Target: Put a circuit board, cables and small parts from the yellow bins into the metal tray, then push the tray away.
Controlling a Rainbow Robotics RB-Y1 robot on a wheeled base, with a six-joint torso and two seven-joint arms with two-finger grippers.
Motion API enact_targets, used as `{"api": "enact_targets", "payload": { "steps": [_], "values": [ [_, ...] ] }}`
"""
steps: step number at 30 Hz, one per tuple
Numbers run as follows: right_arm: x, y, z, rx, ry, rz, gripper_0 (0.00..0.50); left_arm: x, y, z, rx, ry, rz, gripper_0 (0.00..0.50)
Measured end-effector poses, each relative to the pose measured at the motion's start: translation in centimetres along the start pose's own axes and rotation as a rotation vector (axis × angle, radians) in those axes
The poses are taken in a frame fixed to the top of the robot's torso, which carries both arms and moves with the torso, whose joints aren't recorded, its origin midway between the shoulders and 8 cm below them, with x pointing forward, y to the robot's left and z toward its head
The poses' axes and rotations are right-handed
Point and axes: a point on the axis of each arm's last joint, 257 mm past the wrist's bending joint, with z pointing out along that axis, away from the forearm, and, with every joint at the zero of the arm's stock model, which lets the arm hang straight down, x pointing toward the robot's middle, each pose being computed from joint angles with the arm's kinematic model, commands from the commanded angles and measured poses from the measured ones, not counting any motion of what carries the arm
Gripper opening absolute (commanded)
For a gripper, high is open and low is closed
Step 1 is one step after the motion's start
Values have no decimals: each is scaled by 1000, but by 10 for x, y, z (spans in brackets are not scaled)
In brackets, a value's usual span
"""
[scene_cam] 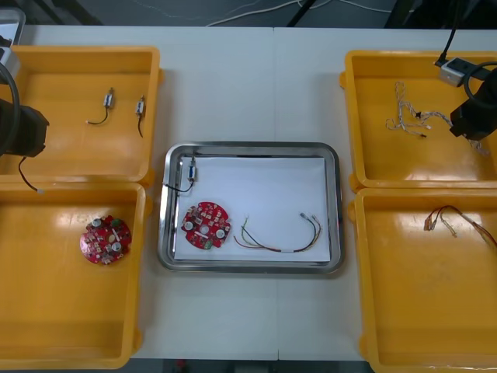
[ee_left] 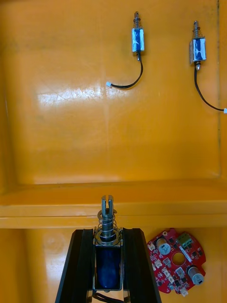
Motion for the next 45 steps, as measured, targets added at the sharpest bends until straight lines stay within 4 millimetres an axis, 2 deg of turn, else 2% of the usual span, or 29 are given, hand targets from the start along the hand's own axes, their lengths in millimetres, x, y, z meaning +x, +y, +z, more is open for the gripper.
{"api": "enact_targets", "payload": {
  "steps": [15,23,30,35,45],
  "values": [
    [4,17,-68,-22,29,-49,0,1,0,0,0,2,0,0],
    [-20,19,-95,58,-33,-120,0,1,0,0,0,2,0,0],
    [-37,29,-105,72,-78,-172,0,1,0,1,0,2,0,0],
    [-59,53,-111,57,-134,-244,0,1,0,1,-1,2,-1,0],
    [-106,144,-99,5,-195,-502,0,1,0,0,-1,2,-1,0]
  ]
}}
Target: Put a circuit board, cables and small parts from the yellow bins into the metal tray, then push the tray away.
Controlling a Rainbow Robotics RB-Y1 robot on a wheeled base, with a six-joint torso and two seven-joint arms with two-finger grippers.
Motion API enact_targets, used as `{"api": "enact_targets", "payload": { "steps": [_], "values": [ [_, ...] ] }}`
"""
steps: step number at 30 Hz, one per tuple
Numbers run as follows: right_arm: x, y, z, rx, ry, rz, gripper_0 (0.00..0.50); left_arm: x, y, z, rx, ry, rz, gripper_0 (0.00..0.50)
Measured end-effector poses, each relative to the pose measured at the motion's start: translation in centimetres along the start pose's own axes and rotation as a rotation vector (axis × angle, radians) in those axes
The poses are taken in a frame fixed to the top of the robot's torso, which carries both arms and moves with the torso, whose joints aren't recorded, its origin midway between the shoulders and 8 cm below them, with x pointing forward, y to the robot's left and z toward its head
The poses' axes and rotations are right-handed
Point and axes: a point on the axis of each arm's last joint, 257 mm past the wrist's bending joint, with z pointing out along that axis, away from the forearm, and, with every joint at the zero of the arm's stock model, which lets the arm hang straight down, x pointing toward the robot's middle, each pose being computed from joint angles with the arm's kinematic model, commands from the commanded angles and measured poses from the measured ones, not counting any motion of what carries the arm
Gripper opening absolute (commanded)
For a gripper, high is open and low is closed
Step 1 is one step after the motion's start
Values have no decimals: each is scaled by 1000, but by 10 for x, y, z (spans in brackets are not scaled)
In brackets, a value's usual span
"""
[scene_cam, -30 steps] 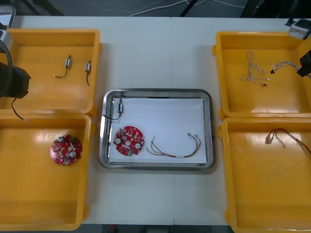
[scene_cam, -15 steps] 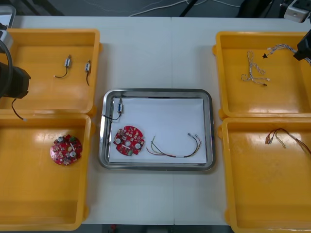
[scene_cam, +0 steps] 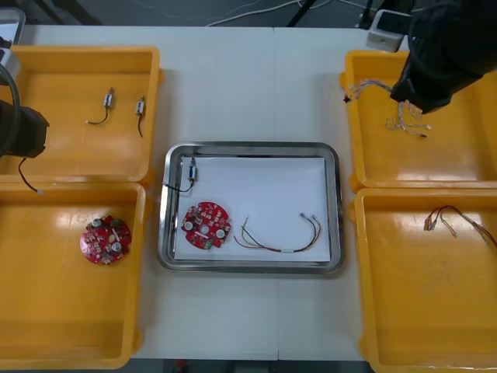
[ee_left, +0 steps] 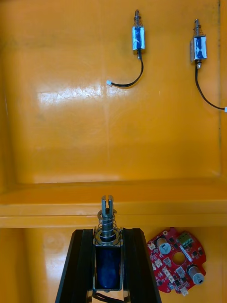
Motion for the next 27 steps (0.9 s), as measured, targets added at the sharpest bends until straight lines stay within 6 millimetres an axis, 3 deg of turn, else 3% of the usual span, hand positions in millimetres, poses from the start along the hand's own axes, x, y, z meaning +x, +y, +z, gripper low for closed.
{"api": "enact_targets", "payload": {
  "steps": [6,12,27],
  "values": [
    [-35,41,20,-57,-15,-115,0,0,0,0,-1,0,0,0],
    [-55,76,41,-108,-3,-196,0,0,1,0,-3,-1,-1,0],
    [-63,139,104,-137,71,-373,0,0,1,0,-4,-1,-1,0]
  ]
}}
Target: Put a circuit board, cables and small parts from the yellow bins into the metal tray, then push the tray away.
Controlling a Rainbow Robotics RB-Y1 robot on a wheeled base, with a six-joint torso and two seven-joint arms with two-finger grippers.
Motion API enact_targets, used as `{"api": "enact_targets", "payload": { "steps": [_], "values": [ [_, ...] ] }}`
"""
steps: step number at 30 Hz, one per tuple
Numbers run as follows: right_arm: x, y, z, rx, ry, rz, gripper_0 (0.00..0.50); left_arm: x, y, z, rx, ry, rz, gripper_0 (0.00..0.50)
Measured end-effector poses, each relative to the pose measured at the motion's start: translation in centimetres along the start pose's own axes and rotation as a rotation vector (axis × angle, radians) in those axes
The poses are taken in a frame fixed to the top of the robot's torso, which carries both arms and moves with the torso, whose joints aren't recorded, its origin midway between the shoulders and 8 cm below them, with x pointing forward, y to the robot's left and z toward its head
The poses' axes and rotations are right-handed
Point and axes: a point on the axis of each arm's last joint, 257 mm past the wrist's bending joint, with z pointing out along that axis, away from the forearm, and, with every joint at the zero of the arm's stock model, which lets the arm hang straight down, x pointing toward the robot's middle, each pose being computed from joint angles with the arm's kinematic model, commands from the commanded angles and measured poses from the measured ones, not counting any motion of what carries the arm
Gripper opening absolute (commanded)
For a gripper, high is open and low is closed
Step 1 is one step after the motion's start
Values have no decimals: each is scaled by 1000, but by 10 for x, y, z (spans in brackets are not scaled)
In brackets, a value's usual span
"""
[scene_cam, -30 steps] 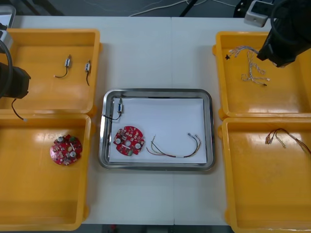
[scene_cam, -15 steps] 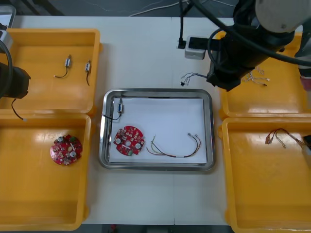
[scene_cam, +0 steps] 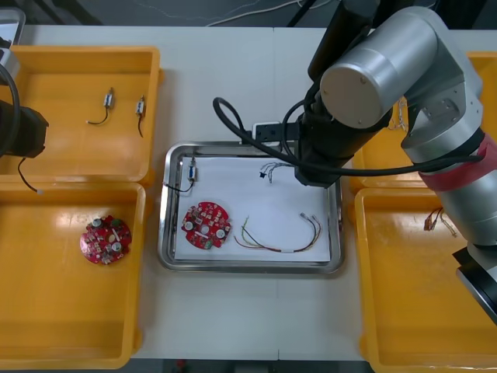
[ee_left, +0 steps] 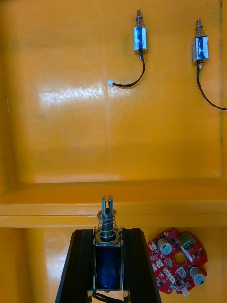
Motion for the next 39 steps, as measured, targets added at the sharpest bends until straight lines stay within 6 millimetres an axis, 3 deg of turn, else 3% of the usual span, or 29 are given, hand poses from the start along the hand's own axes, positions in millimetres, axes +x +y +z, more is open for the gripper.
{"api": "enact_targets", "payload": {
  "steps": [11,19,25,26,27,28,29,30,32,39],
  "values": [
    [-18,9,44,56,-39,-41,0,0,0,0,-2,0,-1,0],
    [-18,8,71,59,-46,-26,0,0,0,0,-3,-2,0,0],
    [-16,11,77,49,-39,-22,0,-1,0,-1,-3,-6,2,0],
    [-16,11,77,49,-39,-22,40,-1,0,-1,-3,-6,2,0],
    [-16,11,77,49,-39,-22,155,-1,0,-2,-3,-7,2,0],
    [-16,10,77,49,-38,-22,234,-1,0,-2,-3,-7,2,0],
    [-15,10,77,51,-37,-23,370,-1,0,-2,-3,-7,2,0],
    [-15,9,77,53,-35,-23,457,-1,0,-2,-3,-7,2,0],
    [-15,9,77,55,-33,-23,500,-1,0,-2,-3,-7,2,0],
    [-11,12,77,44,-19,-23,500,-1,0,-2,-3,-7,2,0]
  ]
}}
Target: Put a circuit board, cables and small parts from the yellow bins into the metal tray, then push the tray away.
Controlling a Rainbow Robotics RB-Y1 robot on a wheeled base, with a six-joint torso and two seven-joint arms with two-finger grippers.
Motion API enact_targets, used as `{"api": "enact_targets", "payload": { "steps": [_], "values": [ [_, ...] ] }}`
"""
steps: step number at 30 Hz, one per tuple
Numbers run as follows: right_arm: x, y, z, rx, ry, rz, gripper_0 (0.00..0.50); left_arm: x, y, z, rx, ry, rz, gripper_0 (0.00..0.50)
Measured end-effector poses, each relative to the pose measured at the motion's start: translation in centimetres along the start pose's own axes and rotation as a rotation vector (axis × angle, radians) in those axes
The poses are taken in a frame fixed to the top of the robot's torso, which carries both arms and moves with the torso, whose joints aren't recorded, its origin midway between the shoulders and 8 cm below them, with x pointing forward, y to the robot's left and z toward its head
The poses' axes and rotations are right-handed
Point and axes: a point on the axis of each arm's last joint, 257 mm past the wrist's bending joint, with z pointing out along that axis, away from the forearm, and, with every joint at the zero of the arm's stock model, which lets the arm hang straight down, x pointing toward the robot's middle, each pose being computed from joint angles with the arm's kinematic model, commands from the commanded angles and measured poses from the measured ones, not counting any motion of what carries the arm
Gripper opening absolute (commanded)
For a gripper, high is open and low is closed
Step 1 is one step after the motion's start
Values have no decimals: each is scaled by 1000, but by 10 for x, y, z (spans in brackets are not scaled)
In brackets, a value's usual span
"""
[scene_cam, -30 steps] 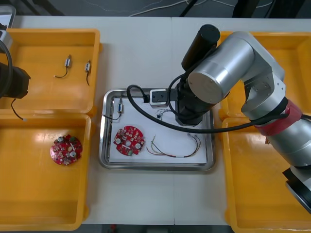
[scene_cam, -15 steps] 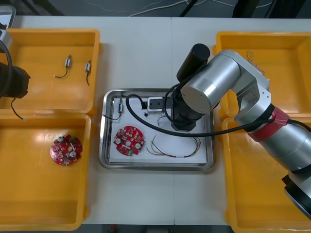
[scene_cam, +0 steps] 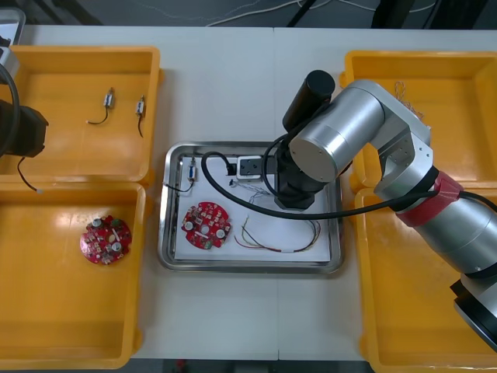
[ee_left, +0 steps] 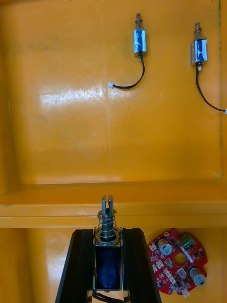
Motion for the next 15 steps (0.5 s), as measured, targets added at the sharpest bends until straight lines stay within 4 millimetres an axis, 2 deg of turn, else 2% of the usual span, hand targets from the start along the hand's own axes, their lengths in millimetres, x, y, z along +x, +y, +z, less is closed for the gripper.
{"api": "enact_targets", "payload": {
  "steps": [5,15],
  "values": [
    [9,10,-8,-35,41,-8,500,0,0,0,0,0,0,0],
    [22,7,-62,-47,78,10,500,0,0,0,0,-1,0,0]
  ]
}}
